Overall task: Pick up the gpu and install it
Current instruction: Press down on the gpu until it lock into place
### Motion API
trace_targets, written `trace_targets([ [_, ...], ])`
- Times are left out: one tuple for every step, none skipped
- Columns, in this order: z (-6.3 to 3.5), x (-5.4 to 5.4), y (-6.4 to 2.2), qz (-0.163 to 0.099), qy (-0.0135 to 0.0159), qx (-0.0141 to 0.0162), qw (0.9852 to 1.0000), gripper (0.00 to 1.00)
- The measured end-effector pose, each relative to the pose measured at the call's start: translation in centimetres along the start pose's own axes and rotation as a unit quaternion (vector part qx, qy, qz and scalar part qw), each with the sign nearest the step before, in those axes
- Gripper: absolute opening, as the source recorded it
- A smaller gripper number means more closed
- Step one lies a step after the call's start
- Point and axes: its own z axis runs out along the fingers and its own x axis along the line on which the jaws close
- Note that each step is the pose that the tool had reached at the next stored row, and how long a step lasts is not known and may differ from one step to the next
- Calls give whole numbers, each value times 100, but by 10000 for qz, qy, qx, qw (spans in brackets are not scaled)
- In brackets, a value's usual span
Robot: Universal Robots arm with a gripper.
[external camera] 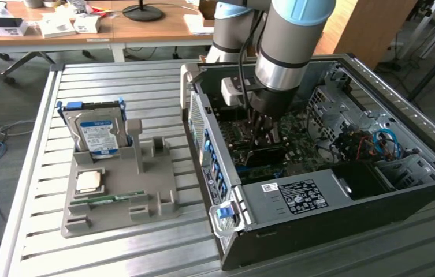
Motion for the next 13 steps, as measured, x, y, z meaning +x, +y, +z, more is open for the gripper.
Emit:
trace_targets([
  [2, 1, 1, -1, -1, -1, 10000, 11],
  [5, 1, 1, -3, -2, -1, 10000, 11],
  [8, 2, 1, -3, -3, -1, 10000, 11],
  [11, 2, 2, -4, -4, -1, 10000, 11],
  [14, 3, 4, -4, -6, -1, 10000, 11],
  [18, 4, 6, -4, -8, -1, 10000, 11],
  [21, 4, 8, -4, -10, -1, 10000, 11],
  [24, 4, 9, -5, -13, -1, 10000, 11],
  [27, 5, 10, -6, -17, 0, 10000, 11],
  [28, 5, 12, -6, -20, 0, 10000, 11],
  [29, 5, 14, -6, -23, 0, 10000, 11],
  [32, 6, 15, -7, -26, 0, 10000, 11],
  [35, 7, 19, -6, -32, -1, 10000, 11],
])
